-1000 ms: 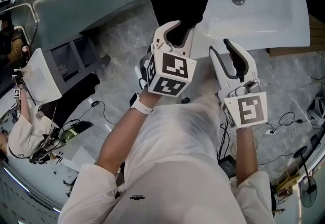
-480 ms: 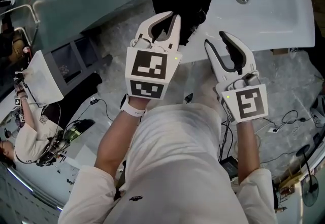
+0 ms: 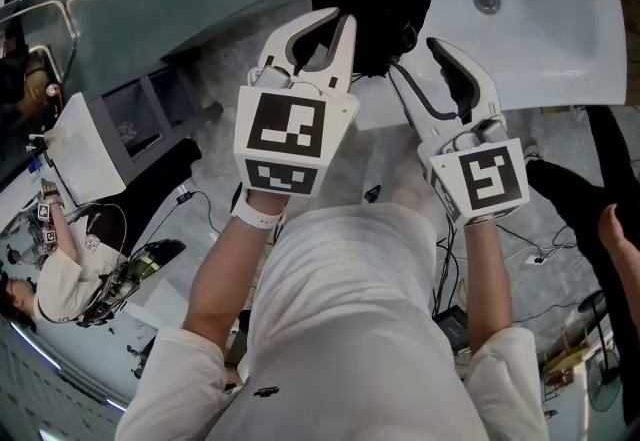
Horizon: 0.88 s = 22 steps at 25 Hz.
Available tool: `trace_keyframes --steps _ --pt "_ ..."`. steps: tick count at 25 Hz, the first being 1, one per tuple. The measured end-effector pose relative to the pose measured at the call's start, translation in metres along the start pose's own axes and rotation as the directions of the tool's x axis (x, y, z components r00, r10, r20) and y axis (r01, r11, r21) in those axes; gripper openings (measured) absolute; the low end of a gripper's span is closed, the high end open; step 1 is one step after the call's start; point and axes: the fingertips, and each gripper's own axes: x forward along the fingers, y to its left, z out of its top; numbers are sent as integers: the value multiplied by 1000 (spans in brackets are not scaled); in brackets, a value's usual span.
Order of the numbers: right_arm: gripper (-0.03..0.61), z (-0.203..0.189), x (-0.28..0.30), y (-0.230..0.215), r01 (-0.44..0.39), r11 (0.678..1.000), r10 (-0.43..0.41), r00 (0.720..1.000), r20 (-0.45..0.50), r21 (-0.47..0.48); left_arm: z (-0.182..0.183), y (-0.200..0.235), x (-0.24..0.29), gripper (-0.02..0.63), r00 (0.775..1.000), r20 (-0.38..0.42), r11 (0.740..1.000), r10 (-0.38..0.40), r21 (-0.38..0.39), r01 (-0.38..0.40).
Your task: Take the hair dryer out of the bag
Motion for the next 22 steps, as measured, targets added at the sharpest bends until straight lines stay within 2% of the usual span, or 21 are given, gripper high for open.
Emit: trace_keyframes --steps 13,22 --pt "239 -25 57 -18 -37 998 41 994 -104 49 -1 11 2 18 1000 28 1000 -10 -8 10" --pt "242 -36 91 -19 -34 999 42 972 -230 41 -4 18 5 18 999 39 999 -25 -43 26"
